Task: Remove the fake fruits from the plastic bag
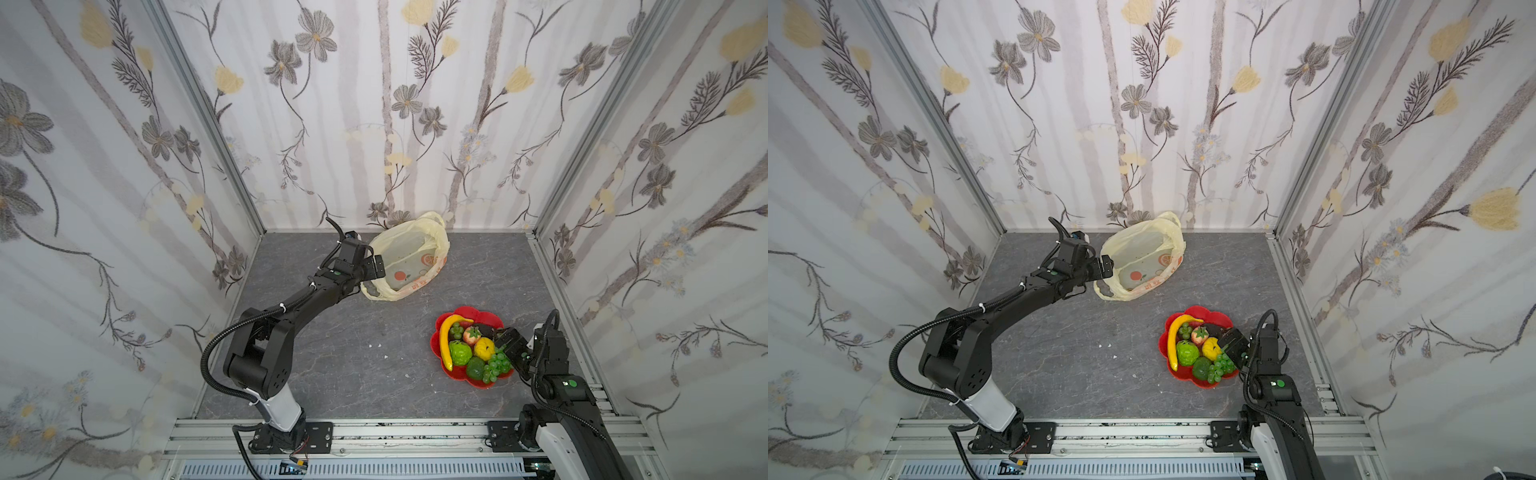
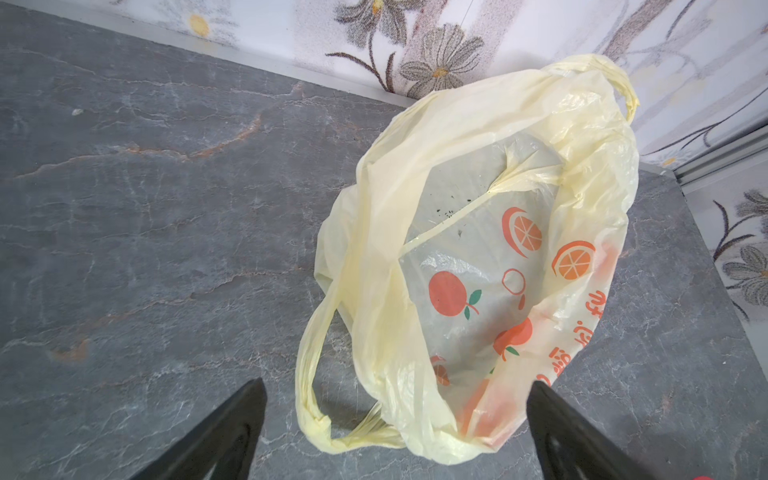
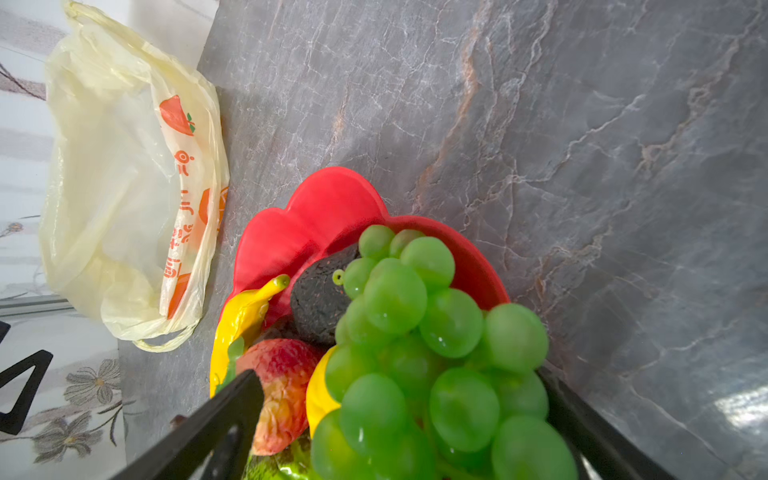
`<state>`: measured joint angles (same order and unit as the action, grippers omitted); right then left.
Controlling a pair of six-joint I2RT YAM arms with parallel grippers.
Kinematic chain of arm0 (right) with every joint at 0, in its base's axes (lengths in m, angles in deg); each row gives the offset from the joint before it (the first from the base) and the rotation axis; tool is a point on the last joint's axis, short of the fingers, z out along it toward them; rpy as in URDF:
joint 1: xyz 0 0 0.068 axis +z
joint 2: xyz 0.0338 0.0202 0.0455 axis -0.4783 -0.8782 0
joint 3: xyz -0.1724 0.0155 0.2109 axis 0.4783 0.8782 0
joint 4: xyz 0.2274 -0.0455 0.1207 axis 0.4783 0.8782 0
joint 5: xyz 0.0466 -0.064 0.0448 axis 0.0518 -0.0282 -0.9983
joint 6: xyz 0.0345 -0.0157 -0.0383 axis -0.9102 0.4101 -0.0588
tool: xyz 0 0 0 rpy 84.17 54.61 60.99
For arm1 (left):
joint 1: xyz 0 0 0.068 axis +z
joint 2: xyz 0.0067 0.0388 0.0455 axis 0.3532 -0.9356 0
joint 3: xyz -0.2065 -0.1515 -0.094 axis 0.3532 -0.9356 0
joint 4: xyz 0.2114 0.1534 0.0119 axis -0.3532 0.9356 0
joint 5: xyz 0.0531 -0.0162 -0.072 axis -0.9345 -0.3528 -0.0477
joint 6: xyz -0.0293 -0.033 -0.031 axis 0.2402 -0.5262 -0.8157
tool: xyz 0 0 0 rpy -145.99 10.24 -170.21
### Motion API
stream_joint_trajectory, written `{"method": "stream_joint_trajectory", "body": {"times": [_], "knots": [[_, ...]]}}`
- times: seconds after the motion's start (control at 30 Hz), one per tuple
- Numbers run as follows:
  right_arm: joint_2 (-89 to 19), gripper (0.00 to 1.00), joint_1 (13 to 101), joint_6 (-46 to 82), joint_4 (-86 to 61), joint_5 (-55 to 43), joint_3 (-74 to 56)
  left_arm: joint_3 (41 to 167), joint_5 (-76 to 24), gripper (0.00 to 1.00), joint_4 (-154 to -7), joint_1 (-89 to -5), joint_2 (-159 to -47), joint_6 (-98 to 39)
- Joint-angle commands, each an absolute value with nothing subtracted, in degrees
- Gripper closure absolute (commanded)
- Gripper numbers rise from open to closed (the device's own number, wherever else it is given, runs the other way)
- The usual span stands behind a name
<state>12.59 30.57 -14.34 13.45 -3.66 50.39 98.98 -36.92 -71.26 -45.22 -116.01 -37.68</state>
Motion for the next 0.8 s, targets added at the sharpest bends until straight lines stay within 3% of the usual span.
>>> {"method": "stream_joint_trajectory", "body": {"times": [0.0, 0.43, 0.77], "knots": [[10.8, 0.00, 31.7, -14.6, 8.3, -7.0, 50.7, 95.5, -38.7, 0.00, -74.8, -45.1, -112.7, -40.0], [-2.3, 0.00, 46.5, -19.7, -3.5, -0.9, 47.1, 71.9, -44.3, 0.00, -92.1, -45.2, -93.8, -43.9], [-17.7, 0.00, 53.2, -18.4, -11.8, 0.0, 39.6, 63.1, -49.1, 0.00, -94.6, -45.1, -87.3, -45.2]]}}
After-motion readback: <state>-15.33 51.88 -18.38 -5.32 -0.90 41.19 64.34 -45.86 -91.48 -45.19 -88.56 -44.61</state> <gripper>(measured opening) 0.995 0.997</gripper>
